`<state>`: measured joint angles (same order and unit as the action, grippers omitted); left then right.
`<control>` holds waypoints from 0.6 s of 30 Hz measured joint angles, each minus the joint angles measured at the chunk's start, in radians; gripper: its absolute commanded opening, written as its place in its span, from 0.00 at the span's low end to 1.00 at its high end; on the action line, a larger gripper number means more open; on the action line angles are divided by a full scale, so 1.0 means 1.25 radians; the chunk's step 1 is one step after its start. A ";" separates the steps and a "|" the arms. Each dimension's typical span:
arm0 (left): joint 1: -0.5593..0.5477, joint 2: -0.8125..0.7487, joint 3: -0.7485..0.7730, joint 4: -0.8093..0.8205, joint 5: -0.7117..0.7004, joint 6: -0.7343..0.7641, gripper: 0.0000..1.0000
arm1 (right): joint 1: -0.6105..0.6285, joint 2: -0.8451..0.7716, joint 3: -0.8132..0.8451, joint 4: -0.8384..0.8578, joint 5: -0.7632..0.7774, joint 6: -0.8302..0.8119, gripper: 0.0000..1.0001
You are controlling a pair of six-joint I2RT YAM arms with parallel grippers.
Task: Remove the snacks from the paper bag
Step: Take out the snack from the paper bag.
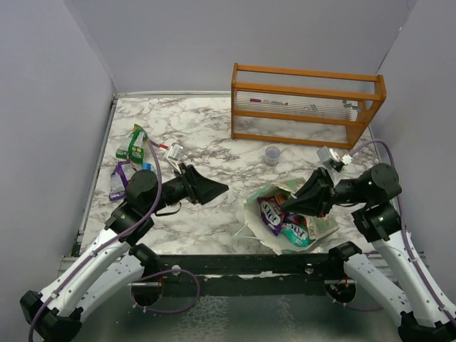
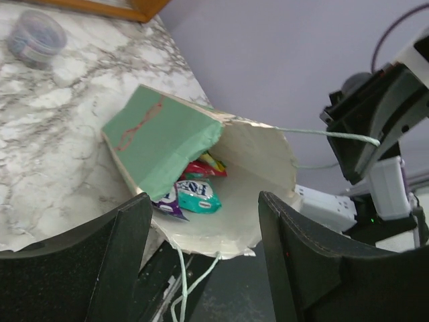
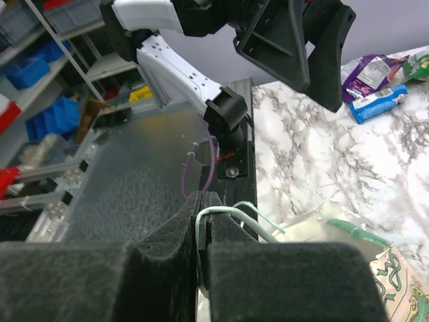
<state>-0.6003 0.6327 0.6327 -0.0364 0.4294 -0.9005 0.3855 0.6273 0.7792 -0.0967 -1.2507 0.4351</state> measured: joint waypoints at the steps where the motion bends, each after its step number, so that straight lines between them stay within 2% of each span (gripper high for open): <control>1: -0.016 0.005 -0.001 0.010 -0.002 -0.006 0.67 | 0.000 0.002 -0.013 0.048 0.000 0.042 0.02; 6: -0.131 0.009 -0.019 0.074 -0.041 -0.030 0.67 | 0.000 0.021 -0.027 0.139 0.002 0.117 0.02; 9: -0.252 0.026 -0.046 0.114 -0.107 -0.034 0.67 | 0.000 0.027 -0.034 0.163 0.002 0.136 0.02; 13: -0.498 0.133 -0.012 0.127 -0.281 0.016 0.64 | 0.000 0.021 -0.047 0.173 0.004 0.147 0.02; 15: -0.635 0.225 0.044 0.123 -0.395 0.065 0.56 | 0.000 0.017 -0.047 0.170 0.009 0.144 0.02; 18: -0.761 0.345 0.134 0.111 -0.541 0.096 0.49 | 0.000 0.006 -0.045 0.154 0.022 0.136 0.02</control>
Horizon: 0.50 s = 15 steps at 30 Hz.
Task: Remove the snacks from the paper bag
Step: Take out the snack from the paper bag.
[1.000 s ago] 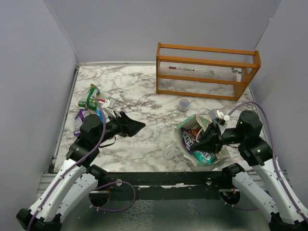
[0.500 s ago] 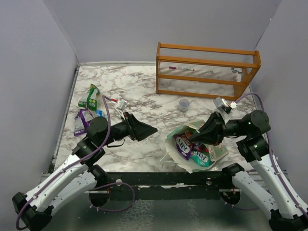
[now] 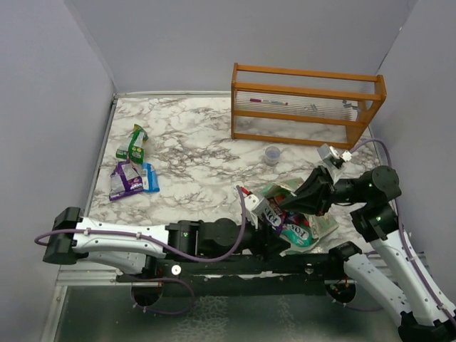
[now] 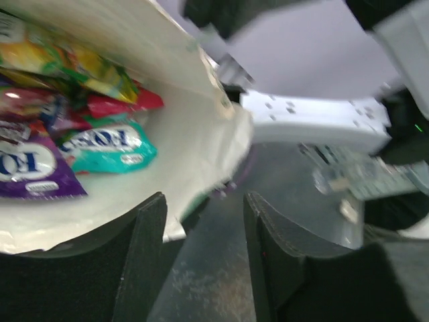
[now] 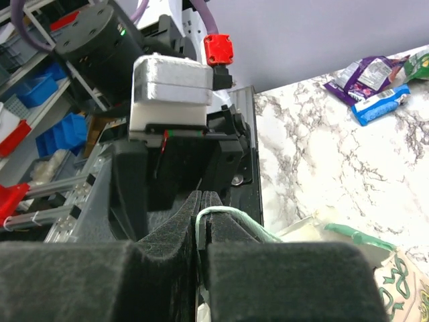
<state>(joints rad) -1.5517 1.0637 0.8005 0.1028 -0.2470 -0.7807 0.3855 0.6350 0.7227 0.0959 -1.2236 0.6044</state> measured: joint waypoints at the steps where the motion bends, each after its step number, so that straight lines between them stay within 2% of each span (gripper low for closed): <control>1: -0.013 0.030 0.021 -0.002 -0.046 0.001 0.46 | 0.000 -0.005 0.002 -0.008 0.006 -0.004 0.02; 4: -0.016 0.093 0.046 0.002 -0.153 -0.013 0.42 | 0.000 -0.023 0.005 -0.023 0.023 -0.009 0.02; 8: -0.015 0.144 0.047 0.002 -0.251 -0.066 0.28 | 0.000 -0.045 0.005 -0.028 0.036 -0.012 0.02; 15: 0.004 0.254 0.080 -0.005 -0.334 -0.198 0.27 | 0.000 -0.059 0.006 -0.028 0.048 -0.011 0.02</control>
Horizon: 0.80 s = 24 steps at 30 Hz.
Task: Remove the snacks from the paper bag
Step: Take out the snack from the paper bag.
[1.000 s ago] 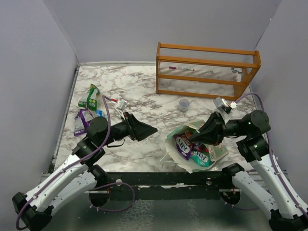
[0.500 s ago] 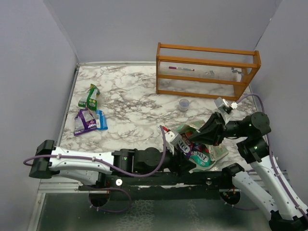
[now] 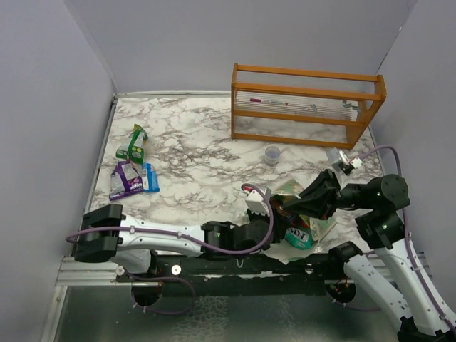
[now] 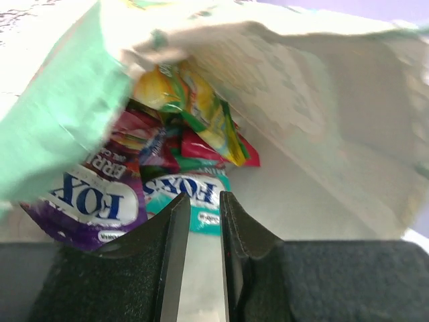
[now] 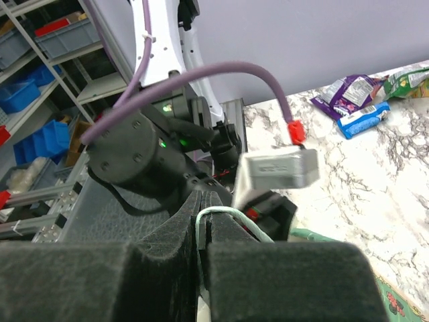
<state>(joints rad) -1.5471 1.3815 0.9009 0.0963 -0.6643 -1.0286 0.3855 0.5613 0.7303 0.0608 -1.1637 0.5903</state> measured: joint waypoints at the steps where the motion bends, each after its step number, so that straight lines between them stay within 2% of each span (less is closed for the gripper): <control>1: 0.009 0.014 0.003 -0.002 -0.005 -0.024 0.27 | 0.000 -0.002 0.000 0.000 0.000 0.000 0.02; 4: 0.035 0.057 0.016 -0.009 -0.019 -0.088 0.29 | 0.000 -0.010 0.000 -0.001 0.002 0.000 0.02; 9: 0.048 0.146 0.090 -0.035 -0.052 -0.154 0.46 | 0.000 -0.021 0.002 -0.010 0.007 -0.001 0.02; 15: 0.048 0.221 0.181 -0.092 -0.100 -0.236 0.50 | 0.000 -0.029 0.003 -0.029 0.016 -0.003 0.02; 21: 0.049 0.275 0.255 -0.222 -0.161 -0.377 0.60 | 0.000 -0.038 0.016 -0.060 0.025 -0.022 0.02; 24: 0.055 0.318 0.302 -0.302 -0.166 -0.457 0.58 | 0.000 -0.039 0.022 -0.078 0.034 -0.033 0.02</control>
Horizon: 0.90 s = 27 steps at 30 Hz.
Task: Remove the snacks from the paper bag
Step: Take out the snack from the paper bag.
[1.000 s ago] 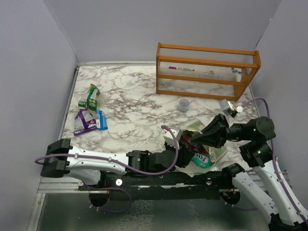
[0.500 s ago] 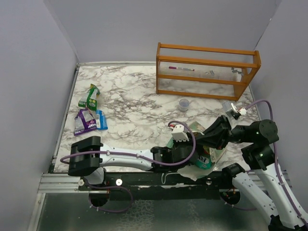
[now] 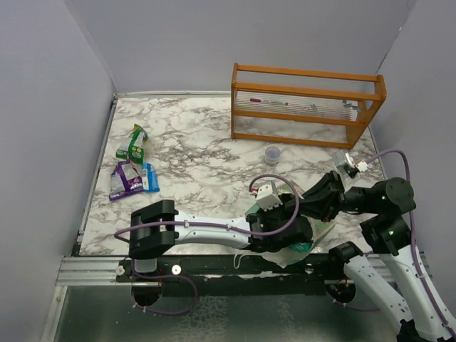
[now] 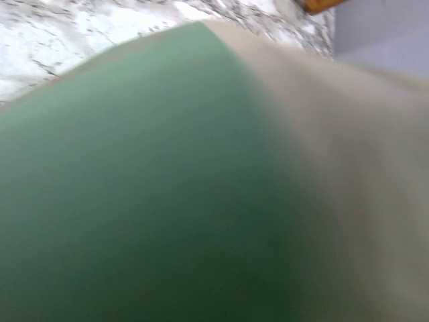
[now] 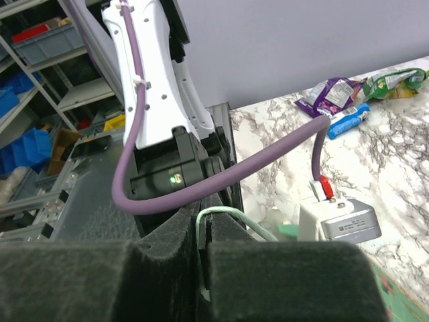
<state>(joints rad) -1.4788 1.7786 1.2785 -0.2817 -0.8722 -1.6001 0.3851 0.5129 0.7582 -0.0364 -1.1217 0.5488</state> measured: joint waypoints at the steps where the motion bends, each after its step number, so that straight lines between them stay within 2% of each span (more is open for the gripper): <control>1: 0.005 0.012 0.008 -0.017 0.000 -0.021 0.56 | 0.000 -0.001 0.002 -0.005 0.004 -0.003 0.02; 6: 0.040 0.024 -0.009 -0.027 0.001 -0.053 0.32 | 0.000 -0.004 0.003 -0.022 0.023 -0.012 0.02; 12: 0.086 0.022 -0.056 0.096 0.027 0.020 0.05 | 0.000 -0.004 0.057 -0.148 0.135 -0.076 0.02; 15: 0.111 0.018 -0.071 0.164 0.062 0.075 0.00 | 0.000 -0.002 0.112 -0.251 0.266 -0.122 0.02; 21: 0.130 0.012 -0.074 0.255 0.124 0.204 0.00 | 0.001 0.026 0.237 -0.431 0.611 -0.211 0.02; 27: 0.146 -0.034 -0.076 0.317 0.221 0.325 0.00 | 0.002 0.095 0.338 -0.549 0.872 -0.312 0.02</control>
<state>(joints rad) -1.2961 1.7363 1.1831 0.1143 -0.5961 -1.1934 0.3874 0.6312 1.1805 -0.7223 -0.0322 0.1589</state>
